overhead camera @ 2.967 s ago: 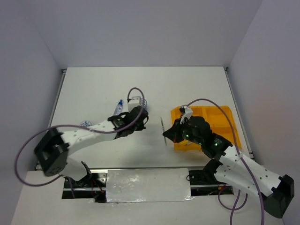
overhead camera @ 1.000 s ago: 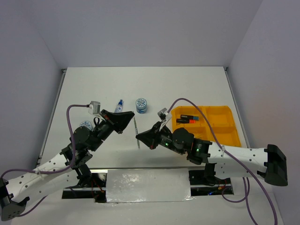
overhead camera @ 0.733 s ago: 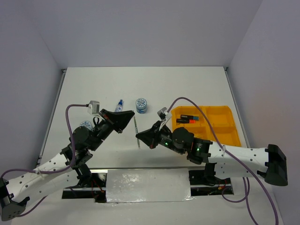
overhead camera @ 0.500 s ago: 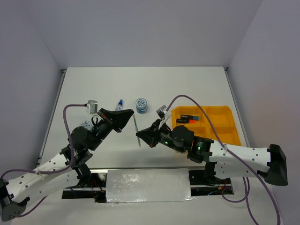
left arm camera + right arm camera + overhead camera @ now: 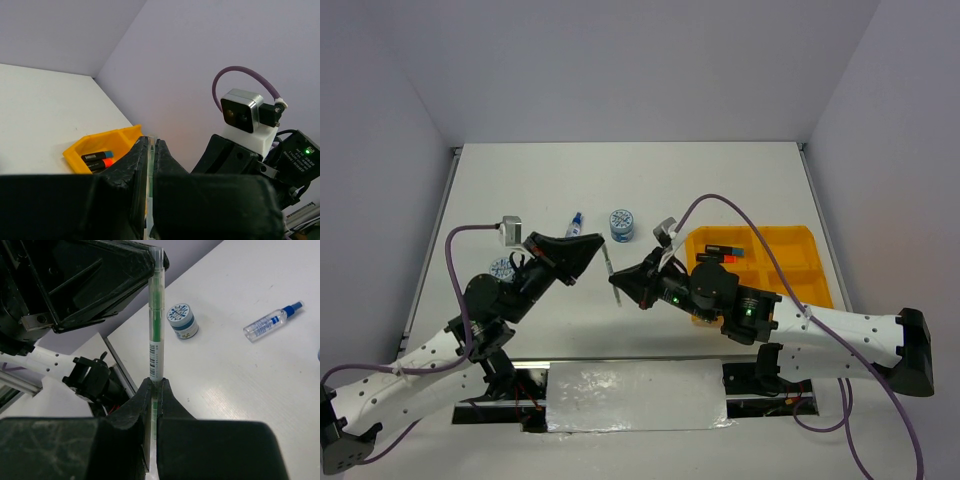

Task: Sort the stationery into containers
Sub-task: Close the pen cap on the pen, then place the pen in the storage box.

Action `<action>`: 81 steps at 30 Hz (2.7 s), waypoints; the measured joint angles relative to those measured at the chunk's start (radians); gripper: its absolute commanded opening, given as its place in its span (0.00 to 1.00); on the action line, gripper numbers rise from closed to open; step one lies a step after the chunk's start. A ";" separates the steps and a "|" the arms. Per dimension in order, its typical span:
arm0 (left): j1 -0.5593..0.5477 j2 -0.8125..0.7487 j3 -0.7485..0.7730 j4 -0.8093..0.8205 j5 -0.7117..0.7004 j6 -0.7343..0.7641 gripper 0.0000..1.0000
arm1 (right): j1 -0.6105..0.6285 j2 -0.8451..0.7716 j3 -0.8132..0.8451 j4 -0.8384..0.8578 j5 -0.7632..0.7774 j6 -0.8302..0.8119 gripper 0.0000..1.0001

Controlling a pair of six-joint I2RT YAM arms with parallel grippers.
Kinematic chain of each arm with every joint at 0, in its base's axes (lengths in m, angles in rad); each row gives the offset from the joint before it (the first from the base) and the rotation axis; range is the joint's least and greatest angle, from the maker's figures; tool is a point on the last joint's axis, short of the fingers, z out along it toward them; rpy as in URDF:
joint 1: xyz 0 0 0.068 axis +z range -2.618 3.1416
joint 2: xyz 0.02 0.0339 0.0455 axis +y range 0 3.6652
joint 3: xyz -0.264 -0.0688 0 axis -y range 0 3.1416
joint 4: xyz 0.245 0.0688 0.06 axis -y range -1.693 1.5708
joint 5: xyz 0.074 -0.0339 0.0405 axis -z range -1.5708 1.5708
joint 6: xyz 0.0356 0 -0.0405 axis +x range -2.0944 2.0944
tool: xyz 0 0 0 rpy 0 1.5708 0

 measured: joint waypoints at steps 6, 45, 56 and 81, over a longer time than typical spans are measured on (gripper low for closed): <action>0.002 0.014 0.043 -0.034 0.057 0.021 0.31 | 0.000 0.001 0.001 0.055 -0.007 -0.064 0.00; 0.000 -0.028 0.183 -0.189 0.227 0.200 0.63 | -0.018 0.062 0.084 0.116 -0.188 -0.105 0.00; 0.000 -0.020 0.247 -0.226 0.174 0.203 0.61 | -0.018 0.108 0.110 0.082 -0.211 -0.113 0.00; 0.010 -0.047 0.100 -0.042 0.179 0.133 0.00 | -0.026 0.168 0.342 -0.262 -0.220 -0.226 0.00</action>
